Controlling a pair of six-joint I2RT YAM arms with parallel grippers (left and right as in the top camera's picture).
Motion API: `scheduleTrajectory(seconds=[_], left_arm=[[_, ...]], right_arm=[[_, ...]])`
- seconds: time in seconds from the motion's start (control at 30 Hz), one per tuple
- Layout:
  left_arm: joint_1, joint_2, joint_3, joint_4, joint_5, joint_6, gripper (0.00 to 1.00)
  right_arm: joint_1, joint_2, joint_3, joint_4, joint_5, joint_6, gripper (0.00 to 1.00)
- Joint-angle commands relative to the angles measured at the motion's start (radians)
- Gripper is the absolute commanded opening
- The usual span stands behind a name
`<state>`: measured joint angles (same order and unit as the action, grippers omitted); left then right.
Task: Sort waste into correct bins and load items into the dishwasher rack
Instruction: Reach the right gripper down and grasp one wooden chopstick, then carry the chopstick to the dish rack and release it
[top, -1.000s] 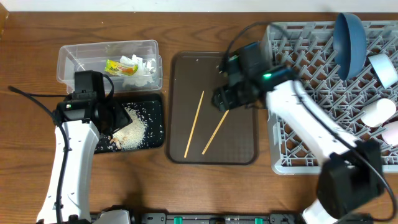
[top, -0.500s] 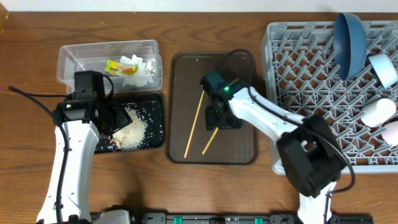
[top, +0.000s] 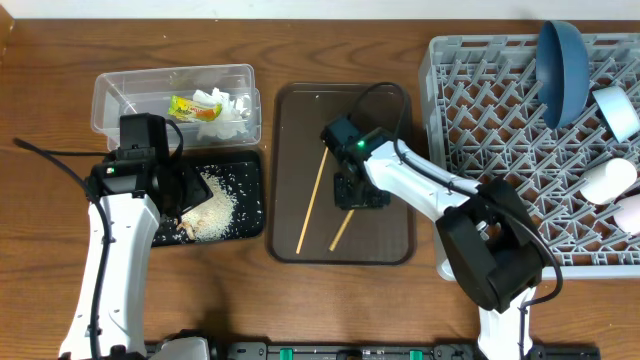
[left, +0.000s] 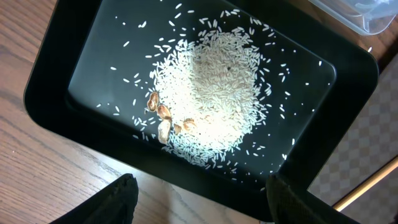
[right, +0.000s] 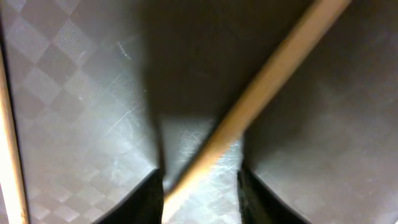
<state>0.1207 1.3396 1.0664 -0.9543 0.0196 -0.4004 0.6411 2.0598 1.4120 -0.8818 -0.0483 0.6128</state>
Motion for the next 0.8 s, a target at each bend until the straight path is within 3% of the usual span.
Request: scheduleTrajectory(seconds=[0.0,0.23,0.77], left_arm=[[0.003,-0.013,-0.011,-0.003,-0.005,-0.013,0.7],[0.003,-0.013,-0.011,-0.003,-0.005,-0.013,0.7],[0.003,-0.013,-0.011,-0.002,-0.005,-0.013,0.7]], right_arm=[[-0.028,0.029,-0.006,-0.003,0.007,-0.008,0.19],[-0.08,-0.001,-0.005,-0.021,-0.012,-0.103,0.01],[-0.281,-0.44,0.053,-0.031,-0.01,-0.476,0.01]])
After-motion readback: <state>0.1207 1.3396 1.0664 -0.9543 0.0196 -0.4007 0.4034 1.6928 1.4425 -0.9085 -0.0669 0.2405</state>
